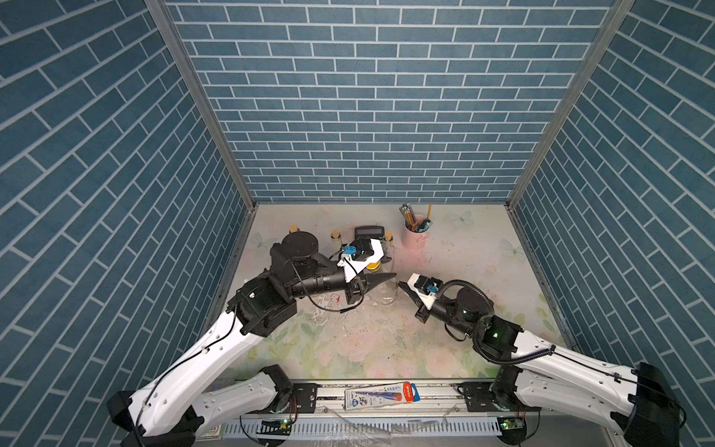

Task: Remove the label from the bottle
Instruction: Tear open the label from the bottle.

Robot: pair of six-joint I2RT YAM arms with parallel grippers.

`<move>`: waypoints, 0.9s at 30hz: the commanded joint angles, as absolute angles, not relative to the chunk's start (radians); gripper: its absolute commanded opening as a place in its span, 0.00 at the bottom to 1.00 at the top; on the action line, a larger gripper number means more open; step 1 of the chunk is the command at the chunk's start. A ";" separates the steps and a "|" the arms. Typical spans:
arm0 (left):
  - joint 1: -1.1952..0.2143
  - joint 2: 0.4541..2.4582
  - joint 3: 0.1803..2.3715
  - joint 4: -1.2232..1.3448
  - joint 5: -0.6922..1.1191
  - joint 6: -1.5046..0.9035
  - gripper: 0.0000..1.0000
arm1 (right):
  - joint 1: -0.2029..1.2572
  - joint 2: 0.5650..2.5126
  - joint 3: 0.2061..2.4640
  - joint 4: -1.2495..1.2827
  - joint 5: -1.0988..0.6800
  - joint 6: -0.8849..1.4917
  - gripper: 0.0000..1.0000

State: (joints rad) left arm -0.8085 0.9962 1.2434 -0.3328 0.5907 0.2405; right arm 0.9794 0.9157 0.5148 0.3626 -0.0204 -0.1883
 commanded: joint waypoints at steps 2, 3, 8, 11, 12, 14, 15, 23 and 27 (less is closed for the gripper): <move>-0.834 0.989 1.313 -0.339 0.864 0.126 0.00 | 0.929 0.913 0.538 0.352 -0.010 -0.204 0.00; -0.835 0.990 1.313 -0.337 0.865 0.126 0.00 | 0.924 0.917 0.541 0.348 -0.020 -0.203 0.00; -0.835 0.986 1.304 -0.315 0.877 0.121 0.00 | 0.912 0.919 0.540 0.354 -0.072 -0.211 0.00; -0.835 0.988 1.300 -0.299 0.891 0.111 0.00 | 0.907 0.925 0.541 0.363 -0.106 -0.217 0.00; -0.834 0.989 1.299 -0.293 0.893 0.108 0.00 | 0.905 0.928 0.542 0.365 -0.125 -0.218 0.00; -0.835 0.989 1.295 -0.279 0.905 0.102 0.00 | 0.901 0.932 0.547 0.366 -0.134 -0.218 0.00; -0.835 0.988 1.293 -0.272 0.911 0.095 0.00 | 0.899 0.937 0.550 0.362 -0.139 -0.219 0.00; -0.836 0.987 1.282 -0.256 0.922 0.081 0.00 | 0.870 0.956 0.559 0.376 -0.169 -0.214 0.00; -0.836 0.985 1.259 -0.260 0.883 0.095 0.00 | 0.866 0.959 0.551 0.380 -0.179 -0.203 0.00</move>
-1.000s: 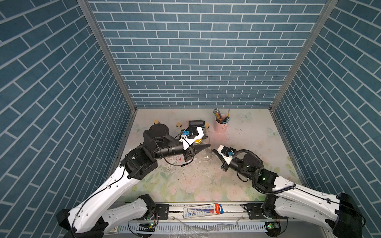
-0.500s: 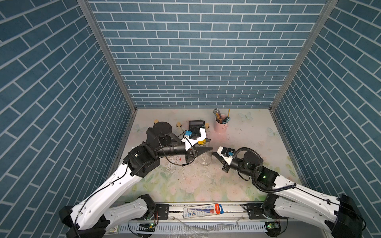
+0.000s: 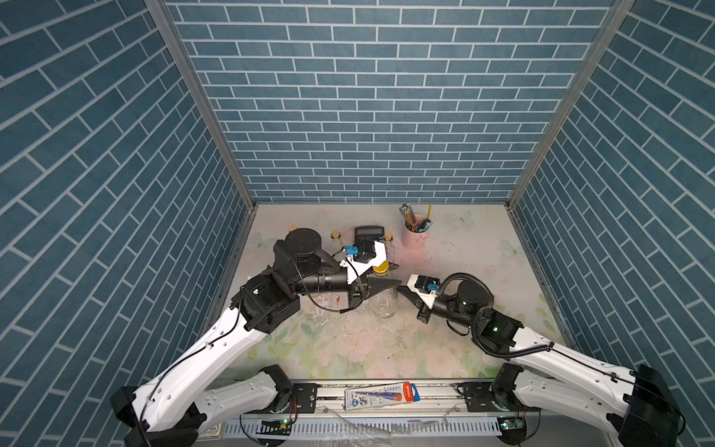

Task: Remove the label from the bottle
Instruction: Tear open the label from the bottle.

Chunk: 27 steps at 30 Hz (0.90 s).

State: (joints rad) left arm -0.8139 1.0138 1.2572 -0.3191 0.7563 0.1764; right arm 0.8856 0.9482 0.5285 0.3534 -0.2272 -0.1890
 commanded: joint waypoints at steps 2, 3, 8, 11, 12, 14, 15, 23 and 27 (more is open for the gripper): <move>-0.836 0.986 1.239 -0.258 0.843 0.106 0.00 | 0.866 0.957 0.529 0.400 -0.175 -0.188 0.00; -0.836 0.989 1.225 -0.258 0.821 0.114 0.00 | 0.866 0.958 0.517 0.409 -0.173 -0.180 0.00; -0.836 0.980 1.125 -0.182 0.733 0.121 0.00 | 0.866 0.957 0.474 0.416 -0.154 -0.149 0.00; -0.836 0.974 1.083 -0.137 0.716 0.114 0.00 | 0.866 0.946 0.435 0.428 -0.132 -0.126 0.00; -0.836 0.968 1.073 -0.121 0.716 0.111 0.00 | 0.864 0.942 0.425 0.428 -0.125 -0.121 0.00; -0.836 0.961 1.062 -0.101 0.718 0.107 0.00 | 0.866 0.936 0.419 0.414 -0.127 -0.120 0.00; -0.836 0.959 1.063 -0.098 0.720 0.106 0.00 | 0.866 0.937 0.417 0.405 -0.128 -0.121 0.00; -0.836 0.946 1.050 -0.049 0.726 0.090 0.00 | 0.864 0.988 0.442 0.366 -0.094 -0.104 0.00; -0.835 0.950 1.035 -0.002 0.708 0.074 0.00 | 0.841 0.985 0.464 0.308 -0.001 -0.045 0.00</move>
